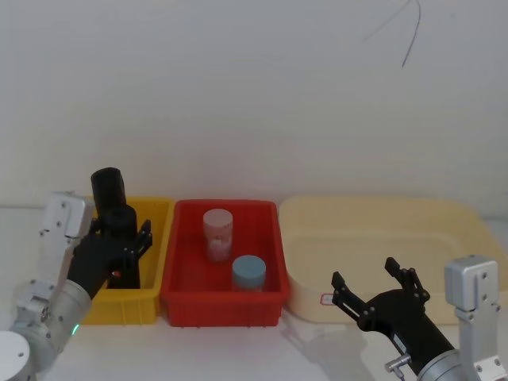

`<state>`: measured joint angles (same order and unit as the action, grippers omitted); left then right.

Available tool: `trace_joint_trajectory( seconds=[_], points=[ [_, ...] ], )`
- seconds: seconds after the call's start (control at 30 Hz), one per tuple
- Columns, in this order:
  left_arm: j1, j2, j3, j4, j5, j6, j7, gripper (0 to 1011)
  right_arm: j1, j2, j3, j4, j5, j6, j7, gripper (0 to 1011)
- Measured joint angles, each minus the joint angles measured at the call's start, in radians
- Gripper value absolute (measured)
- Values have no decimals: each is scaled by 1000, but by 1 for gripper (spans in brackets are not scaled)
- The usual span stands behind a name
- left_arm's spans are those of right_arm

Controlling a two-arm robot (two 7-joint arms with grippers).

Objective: Pick up the garbage bag with the one hand and transfer it to the other hand.

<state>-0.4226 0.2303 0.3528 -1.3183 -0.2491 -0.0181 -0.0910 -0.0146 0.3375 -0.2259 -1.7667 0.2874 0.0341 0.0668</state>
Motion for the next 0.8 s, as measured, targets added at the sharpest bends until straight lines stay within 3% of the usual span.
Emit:
trace_joint_trajectory(
  seconds=[0.3,0.53,0.8],
  points=[
    [-17,-16,-9,15,-1,4,-3,588,0,0,0,0,0,0,0,1000],
    [-15,-16,-17,-15,-2,17,-12,547,0,0,0,0,0,0,0,1000],
    [4,1,-29,-98,-7,25,-39,544,0,0,0,0,0,0,0,999]
  ],
)
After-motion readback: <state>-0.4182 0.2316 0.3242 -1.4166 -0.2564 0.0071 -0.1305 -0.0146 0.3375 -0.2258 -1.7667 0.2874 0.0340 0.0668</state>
